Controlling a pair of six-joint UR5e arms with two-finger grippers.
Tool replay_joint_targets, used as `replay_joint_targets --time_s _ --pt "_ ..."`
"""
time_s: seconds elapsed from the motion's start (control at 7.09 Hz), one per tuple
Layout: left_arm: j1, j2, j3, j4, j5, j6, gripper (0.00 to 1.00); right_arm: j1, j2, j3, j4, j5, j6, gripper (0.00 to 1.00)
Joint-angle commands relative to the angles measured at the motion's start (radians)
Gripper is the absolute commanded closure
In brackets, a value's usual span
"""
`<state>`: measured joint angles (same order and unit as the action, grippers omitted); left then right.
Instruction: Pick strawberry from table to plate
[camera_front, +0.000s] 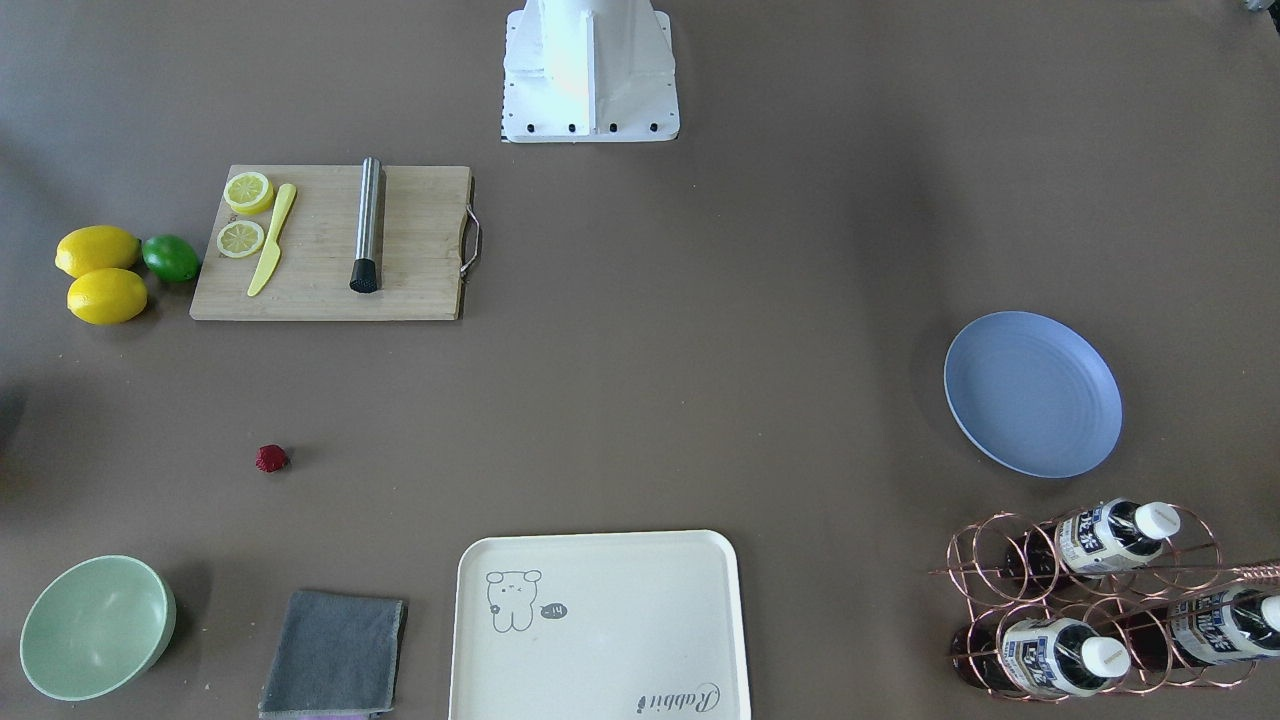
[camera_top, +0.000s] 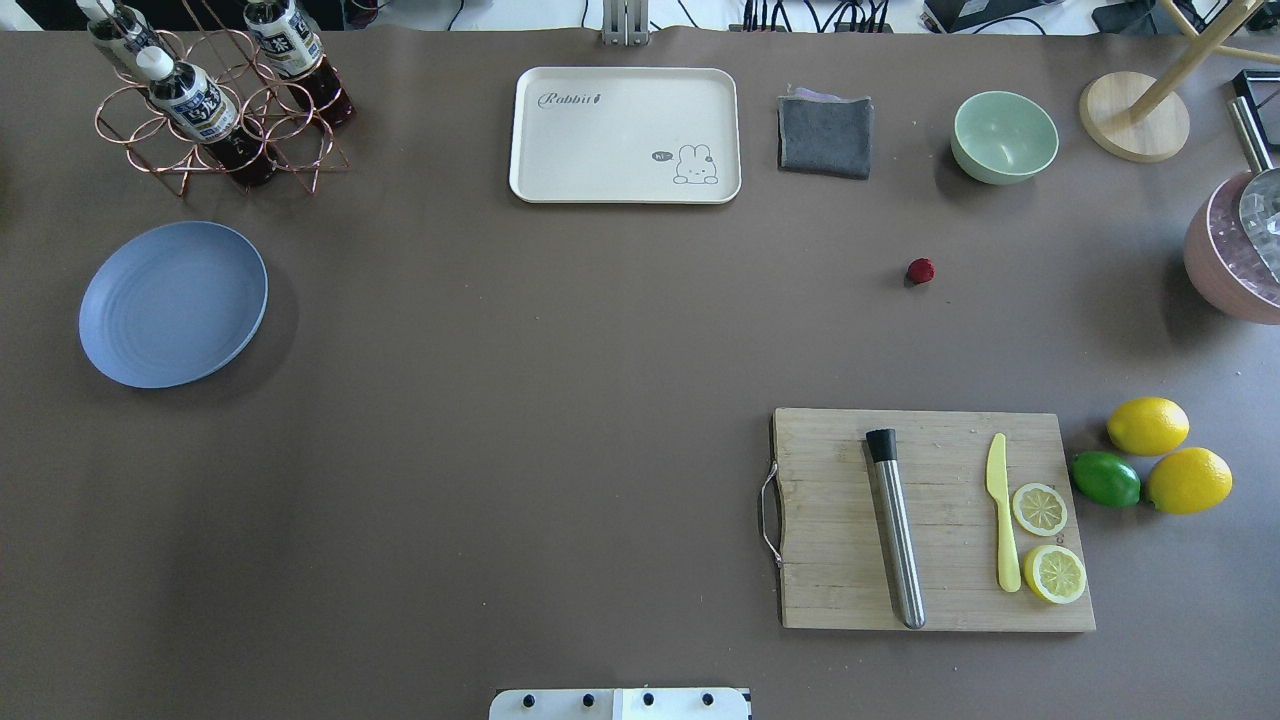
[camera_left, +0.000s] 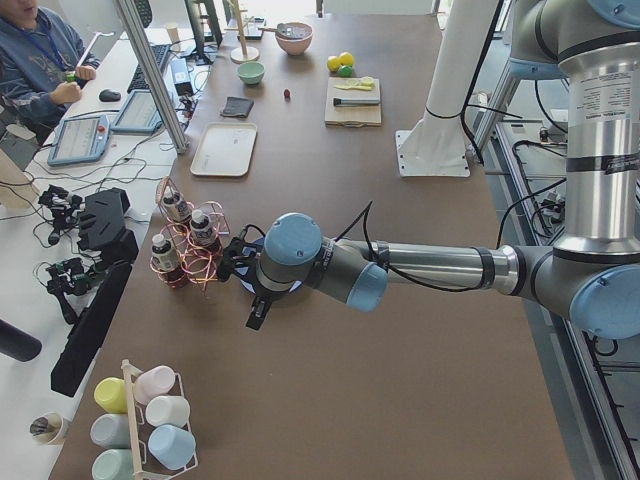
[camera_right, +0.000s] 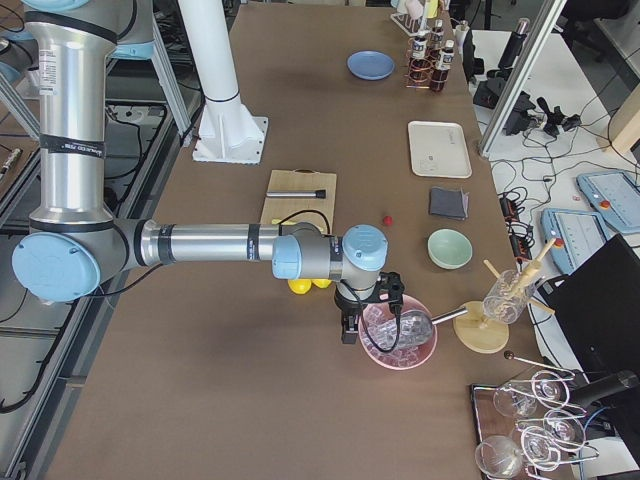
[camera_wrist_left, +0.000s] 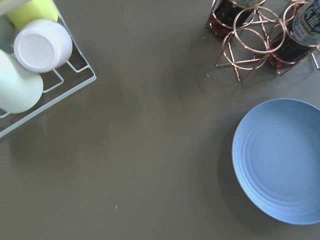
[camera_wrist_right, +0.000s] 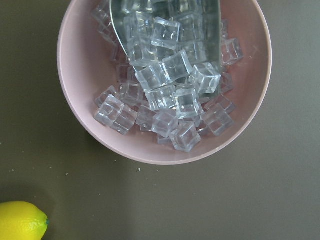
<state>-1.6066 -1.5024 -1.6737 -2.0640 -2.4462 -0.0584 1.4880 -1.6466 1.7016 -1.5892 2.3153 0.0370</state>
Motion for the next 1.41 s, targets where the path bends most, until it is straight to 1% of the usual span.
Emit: replay_joint_targets --time_s 0.0,0.14,0.28,0.42,0.56,0.71,0.85,0.99,1.13,1.27 --pt "0.085 -0.067 0.084 -0.116 0.006 -0.004 0.02 0.000 0.007 0.029 0.005 0.036 0.003 0.00" --pt "0.092 -0.079 0.119 -0.114 0.007 -0.004 0.00 -0.002 0.016 0.024 0.076 0.035 0.003 0.00" --pt "0.146 -0.122 0.178 -0.116 0.007 -0.086 0.00 -0.002 0.013 0.015 0.200 0.024 0.004 0.00" --pt "0.205 -0.169 0.237 -0.120 0.009 -0.150 0.01 -0.003 0.011 0.015 0.228 0.024 0.038 0.00" --pt "0.249 -0.191 0.280 -0.120 0.009 -0.155 0.02 -0.008 0.014 0.019 0.230 0.024 0.069 0.00" --pt "0.290 -0.217 0.333 -0.137 0.010 -0.161 0.02 -0.008 0.013 0.018 0.257 0.026 0.069 0.00" --pt "0.338 -0.241 0.371 -0.177 0.010 -0.222 0.02 -0.008 0.011 0.015 0.279 0.026 0.069 0.00" --pt "0.385 -0.264 0.429 -0.249 0.045 -0.271 0.02 -0.008 0.010 0.015 0.279 0.027 0.069 0.00" --pt "0.405 -0.281 0.472 -0.284 0.076 -0.282 0.02 -0.008 0.008 0.013 0.279 0.026 0.069 0.00" --pt "0.407 -0.279 0.476 -0.288 0.079 -0.282 0.02 -0.008 0.010 0.013 0.279 0.026 0.069 0.00"
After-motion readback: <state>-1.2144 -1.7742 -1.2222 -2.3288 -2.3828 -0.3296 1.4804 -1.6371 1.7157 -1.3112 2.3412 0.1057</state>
